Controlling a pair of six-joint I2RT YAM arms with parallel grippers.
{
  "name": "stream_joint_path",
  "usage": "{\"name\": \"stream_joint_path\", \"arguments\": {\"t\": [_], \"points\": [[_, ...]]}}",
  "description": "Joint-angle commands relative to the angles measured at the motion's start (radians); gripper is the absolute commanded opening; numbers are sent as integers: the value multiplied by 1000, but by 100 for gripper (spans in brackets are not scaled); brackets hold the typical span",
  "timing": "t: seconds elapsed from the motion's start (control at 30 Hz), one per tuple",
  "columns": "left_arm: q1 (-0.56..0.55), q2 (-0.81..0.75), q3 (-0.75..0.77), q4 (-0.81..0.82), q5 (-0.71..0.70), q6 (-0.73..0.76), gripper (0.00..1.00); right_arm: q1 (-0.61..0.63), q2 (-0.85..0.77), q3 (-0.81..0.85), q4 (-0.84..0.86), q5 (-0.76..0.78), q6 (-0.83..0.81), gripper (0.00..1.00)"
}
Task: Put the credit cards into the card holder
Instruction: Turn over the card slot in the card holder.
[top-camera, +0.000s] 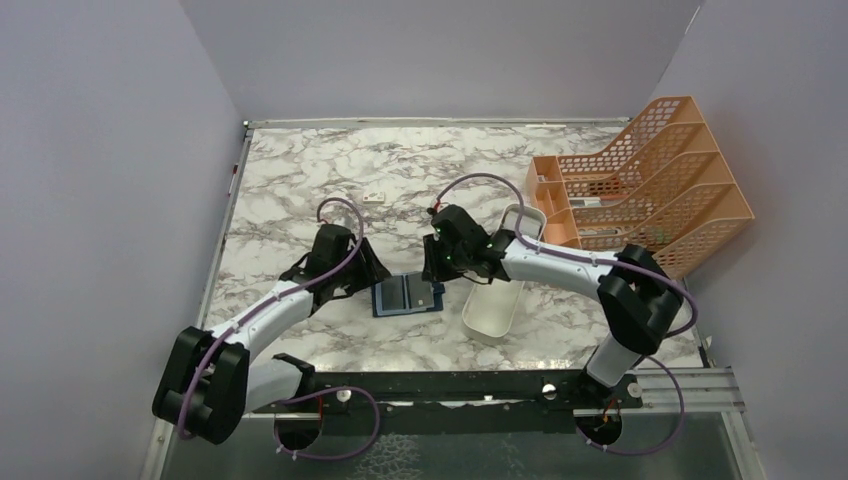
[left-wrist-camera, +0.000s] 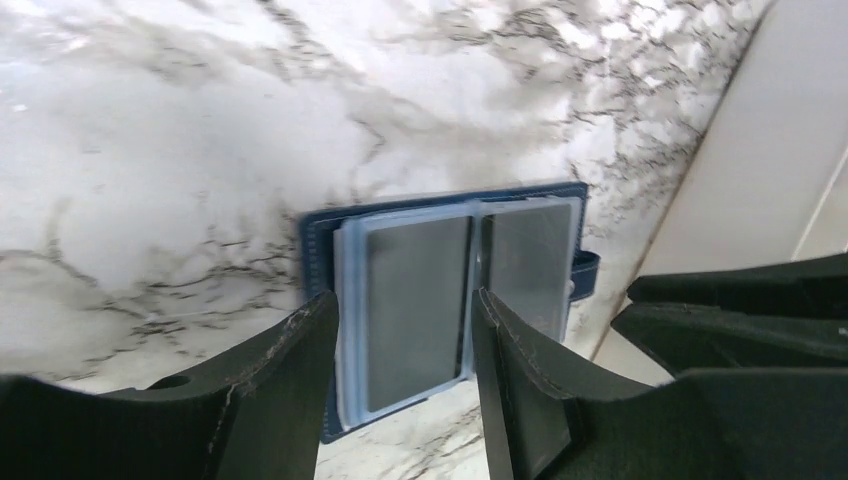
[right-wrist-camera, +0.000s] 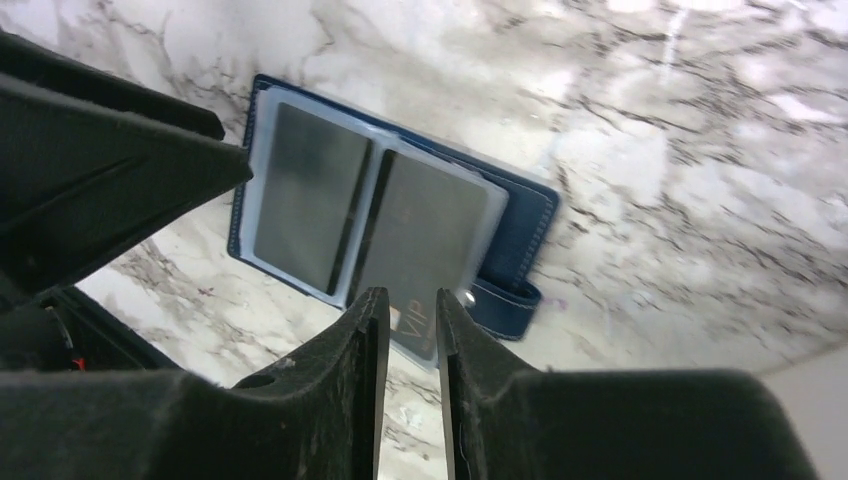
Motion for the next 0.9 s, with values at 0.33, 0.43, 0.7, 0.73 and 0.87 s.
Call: {"name": "stream_joint_path", "arguments": {"t": [0.33, 0.43, 0.7, 0.73, 0.87], "points": [[116, -16, -158, 210, 261, -22, 58, 48, 199, 60, 49, -8, 22, 23], [115, -2, -193, 326, 341, -58, 55, 48, 191, 14, 80, 0, 37, 22], [115, -27, -225, 449, 447, -107, 45, 48, 176, -25, 115, 4, 55, 21], [115, -42, -227, 449, 448, -108, 45, 48, 181, -25, 115, 3, 55, 21], [115, -90, -233, 450, 448, -113, 43, 48, 188, -25, 121, -3, 55, 21]]}}
